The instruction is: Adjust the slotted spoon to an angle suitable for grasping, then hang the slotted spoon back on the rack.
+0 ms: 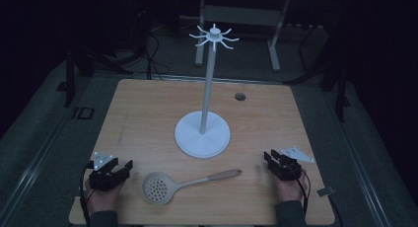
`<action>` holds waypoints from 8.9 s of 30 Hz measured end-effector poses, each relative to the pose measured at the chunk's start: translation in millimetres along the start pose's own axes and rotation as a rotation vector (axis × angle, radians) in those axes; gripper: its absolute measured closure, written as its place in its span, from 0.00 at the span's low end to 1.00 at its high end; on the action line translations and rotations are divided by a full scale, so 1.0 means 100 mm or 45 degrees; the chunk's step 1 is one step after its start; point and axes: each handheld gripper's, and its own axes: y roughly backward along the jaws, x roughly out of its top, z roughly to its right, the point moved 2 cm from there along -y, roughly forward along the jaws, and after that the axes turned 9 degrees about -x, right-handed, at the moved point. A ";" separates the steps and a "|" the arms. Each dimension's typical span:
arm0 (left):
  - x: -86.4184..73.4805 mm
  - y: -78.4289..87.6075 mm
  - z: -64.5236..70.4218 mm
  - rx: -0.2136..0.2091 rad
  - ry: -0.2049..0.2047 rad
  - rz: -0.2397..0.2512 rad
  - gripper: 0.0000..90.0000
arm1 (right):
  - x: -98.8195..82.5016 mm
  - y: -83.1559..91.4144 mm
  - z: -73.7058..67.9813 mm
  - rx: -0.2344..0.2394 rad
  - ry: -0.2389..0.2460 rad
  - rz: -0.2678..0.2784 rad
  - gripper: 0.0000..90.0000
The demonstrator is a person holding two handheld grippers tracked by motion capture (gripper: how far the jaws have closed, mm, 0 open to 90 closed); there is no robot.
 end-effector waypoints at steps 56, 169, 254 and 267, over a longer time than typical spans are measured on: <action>0.68 0.01 0.89 -0.343 -0.486 -0.072 0.57 | -0.08 0.27 0.13 0.055 0.030 0.085 0.70; 0.49 -1.07 2.33 -0.656 -1.089 -0.935 0.81 | -0.11 0.23 0.30 0.007 -0.008 0.073 0.58; 1.24 -0.47 2.26 -0.379 -0.877 -0.287 0.83 | -0.13 0.21 0.29 -0.021 0.016 0.048 0.58; 1.36 -0.33 2.18 -0.285 -0.753 -0.072 0.83 | -0.14 0.21 0.29 -0.026 0.018 0.048 0.58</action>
